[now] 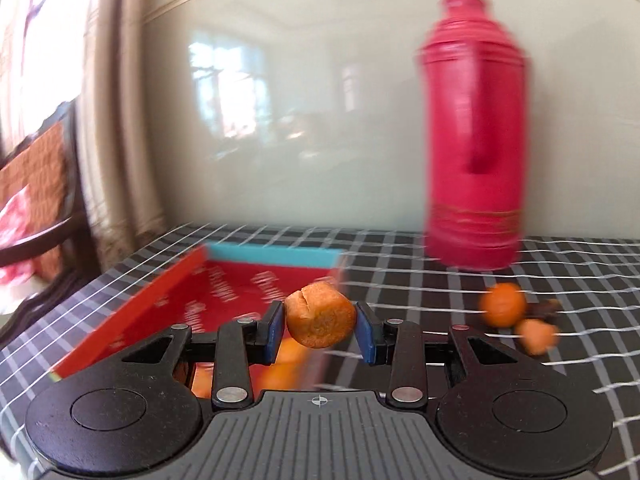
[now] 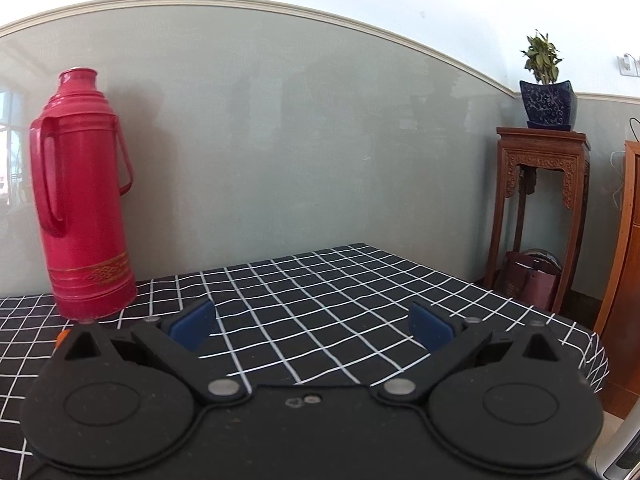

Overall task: Organize fruits
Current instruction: 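Carry the fruit piece into the red box and open the left tool, then reach the right tool to the small orange-brown piece and grasp it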

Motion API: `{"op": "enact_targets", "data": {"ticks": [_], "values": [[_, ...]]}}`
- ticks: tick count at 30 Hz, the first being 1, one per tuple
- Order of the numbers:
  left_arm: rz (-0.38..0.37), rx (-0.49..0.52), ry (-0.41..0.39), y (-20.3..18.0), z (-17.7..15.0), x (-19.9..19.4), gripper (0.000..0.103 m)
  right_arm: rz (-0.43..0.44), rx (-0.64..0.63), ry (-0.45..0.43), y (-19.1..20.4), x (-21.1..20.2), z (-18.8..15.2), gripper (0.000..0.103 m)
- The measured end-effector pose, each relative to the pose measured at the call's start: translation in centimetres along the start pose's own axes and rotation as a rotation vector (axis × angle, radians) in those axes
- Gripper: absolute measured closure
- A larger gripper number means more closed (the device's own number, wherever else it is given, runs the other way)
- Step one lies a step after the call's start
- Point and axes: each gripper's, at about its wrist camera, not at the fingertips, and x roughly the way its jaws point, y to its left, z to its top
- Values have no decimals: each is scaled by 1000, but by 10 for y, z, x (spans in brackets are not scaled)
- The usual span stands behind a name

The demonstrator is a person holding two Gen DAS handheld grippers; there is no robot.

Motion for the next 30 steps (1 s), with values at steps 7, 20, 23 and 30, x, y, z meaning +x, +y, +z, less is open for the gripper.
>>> {"op": "enact_targets", "data": {"ticks": [7,20,23,30], "values": [[108,-39,51,46,-3,19,65,44,-40,-9,24,-7,-3,6],[117,-78,151,87,-15,33,65,123,-76,-17,58,-19,-6,6],[122,-75,154,90,-16,33,65,139,-86,-23,63,-21,-6,6],[104,-102,148,99,-13,27,41,167,-92,-7,70,-20,-7,6]]}}
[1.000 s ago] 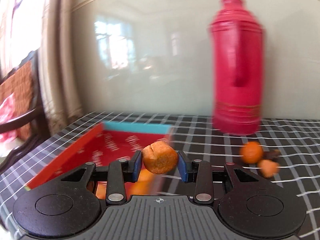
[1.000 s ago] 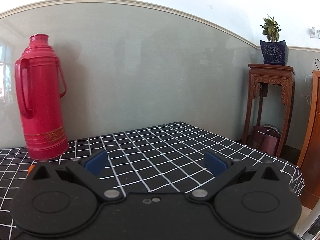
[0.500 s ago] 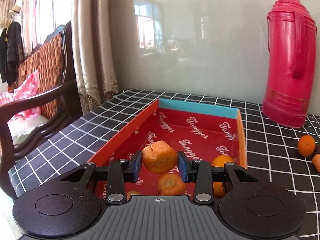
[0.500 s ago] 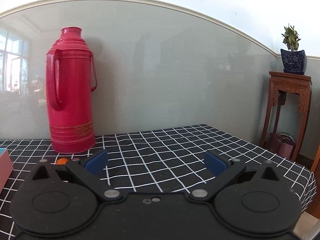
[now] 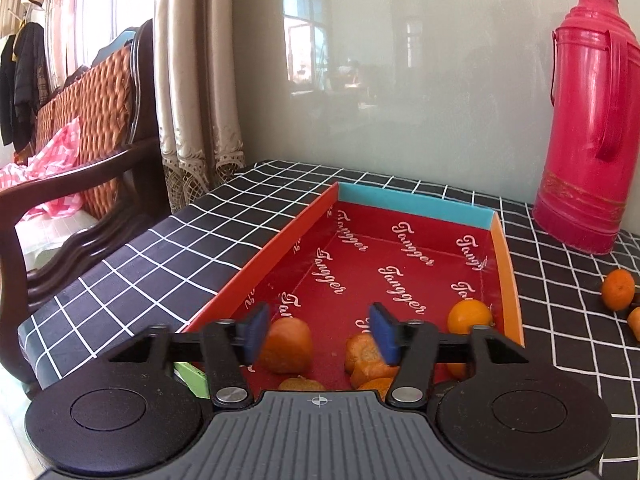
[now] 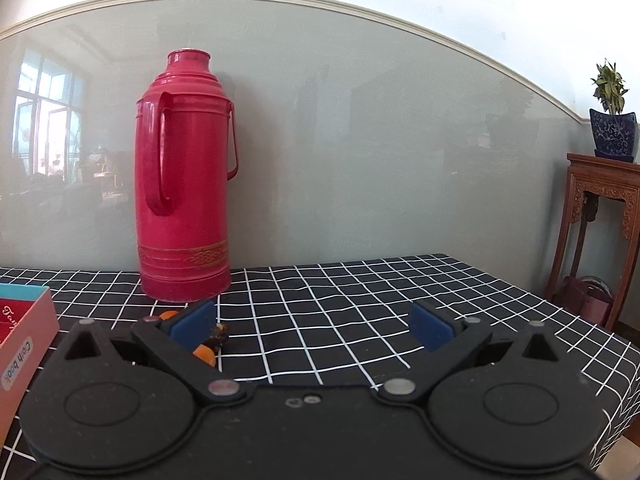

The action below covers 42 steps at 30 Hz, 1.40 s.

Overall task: Organize fruits
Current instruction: 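Reach the right tool to the small orange-brown piece and grasp it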

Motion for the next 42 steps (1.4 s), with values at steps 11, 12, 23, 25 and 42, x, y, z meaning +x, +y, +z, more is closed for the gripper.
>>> {"op": "enact_targets", "data": {"ticks": [11,12,23,25,42], "values": [[-20,16,-88,13,7,-28,32,86,-3,45,15,12,-3,6],[-22,15,-90,16,6,-30,32,103,-5,51,17,14,-3,6],[39,-3,-132,47,-1,-38,20,237,-38,211,52,54,-6,11],[49,-18,-121,54,-2,-34,20,243,-33,253,56,65,-9,15],[94,-107,-95,89,-3,-17,19,237,-54,402,71,120,-21,69]]}}
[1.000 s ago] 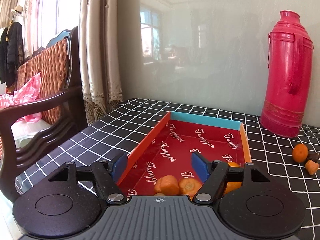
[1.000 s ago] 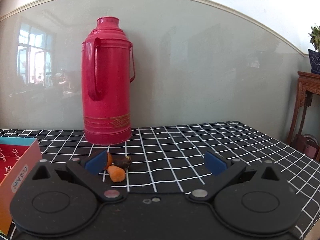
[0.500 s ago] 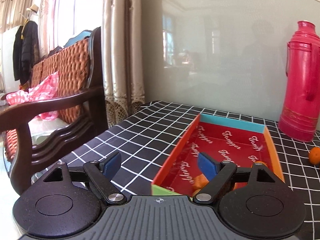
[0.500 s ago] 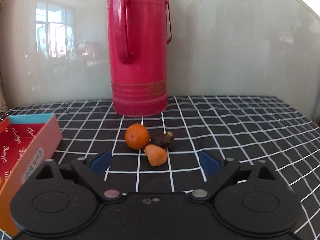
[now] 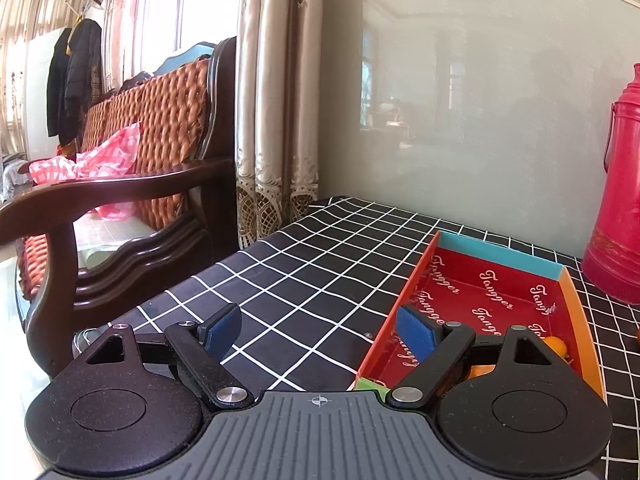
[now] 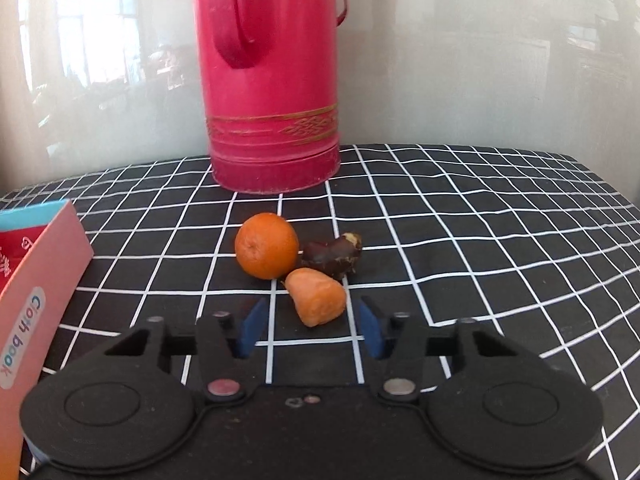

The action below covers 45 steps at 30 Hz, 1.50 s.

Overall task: Organize fruits
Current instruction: 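Reach the right tool to the small orange-brown piece and grasp it, then carry the piece over the red box and open the right tool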

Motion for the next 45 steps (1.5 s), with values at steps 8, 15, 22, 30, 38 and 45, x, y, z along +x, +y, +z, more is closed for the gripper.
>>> {"op": "enact_targets", "data": {"ticks": [8,15,22,30,38,45], "values": [[12,-10,8,7,0,4,18,10,-42,-9,10,-3,-4,84],[16,-30,14,9,0,3,18,86,-50,-83,17,-30,-5,89],[19,-22,18,9,-2,4,18,206,-113,-155,36,-59,-9,97],[22,-45,23,13,0,4,18,240,-8,-92,12,-53,-8,77],[7,-37,20,10,0,4,18,228,-10,-68,29,-27,-2,55],[17,-61,38,16,1,9,18,171,-18,0,31,-6,-5,84]]}}
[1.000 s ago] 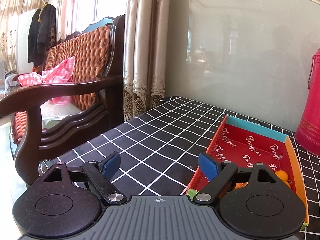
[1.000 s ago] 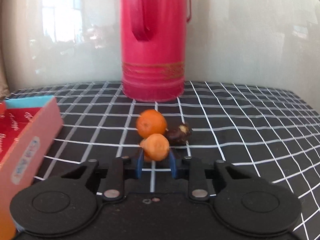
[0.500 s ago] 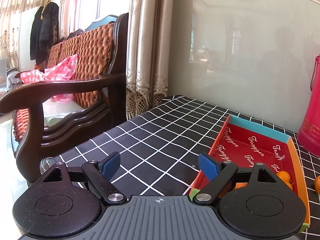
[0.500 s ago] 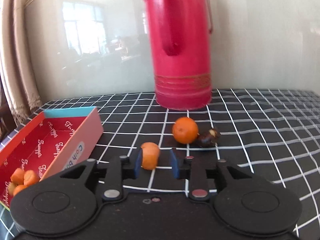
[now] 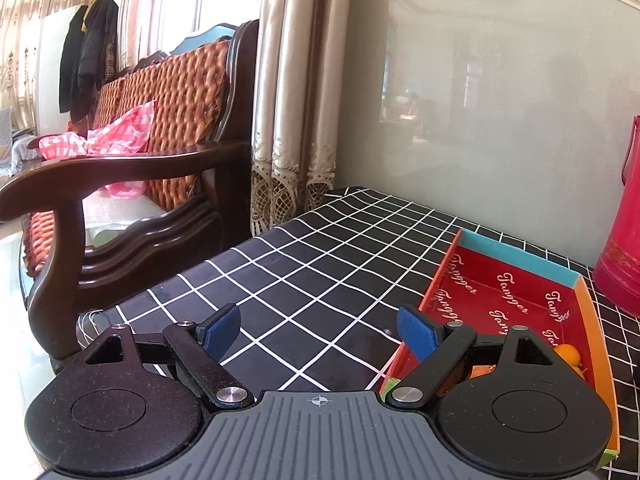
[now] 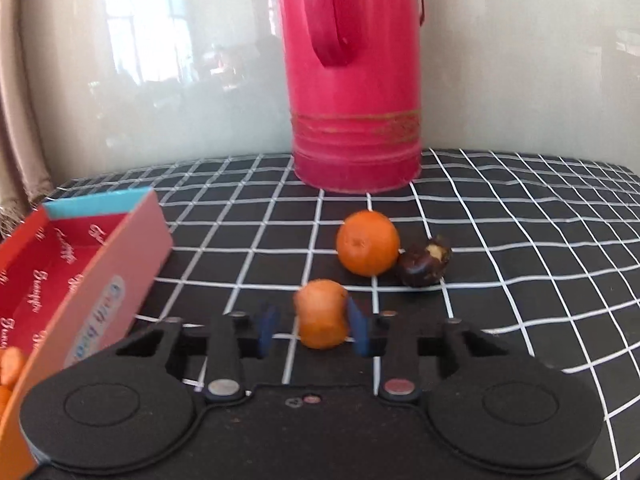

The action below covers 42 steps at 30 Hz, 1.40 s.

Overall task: Organize fruits
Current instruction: 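Carry the piece over the red box and open the right tool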

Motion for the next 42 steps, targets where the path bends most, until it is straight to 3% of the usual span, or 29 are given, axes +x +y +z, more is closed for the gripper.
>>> {"op": "enact_targets", "data": {"ticks": [4,8,13,17,21,24,29,30,31,33,35,39,42], "values": [[-5,-9,2,1,0,0,18,-1,-22,-5,2,-2,-2,85],[0,-12,-5,2,0,-1,18,53,-9,-50,5,-16,-2,85],[8,-26,-1,6,0,0,18,275,-47,-179,26,-55,-2,85],[10,-17,-2,6,0,1,18,433,-149,-193,55,-71,-12,85],[10,-10,-4,4,0,0,18,503,-237,-158,79,-76,-24,84],[11,-10,-5,3,0,-1,17,505,-264,-146,86,-77,-29,79],[9,-7,-5,1,0,-2,17,468,-211,-165,73,-81,-22,70],[8,-6,-6,0,0,-2,17,444,-188,-178,68,-83,-21,59],[6,-5,-6,-1,0,-3,17,407,-165,-198,61,-86,-20,41],[0,2,-7,-6,0,-4,17,321,-121,-256,47,-92,-19,26],[-10,15,-16,-12,-1,-7,17,224,-105,-287,34,-97,-15,27],[-53,50,-44,-29,-3,-15,17,39,-16,-313,0,-101,-11,10],[-108,80,-50,-49,-6,-23,17,-102,39,-314,-26,-101,-10,9]]}}
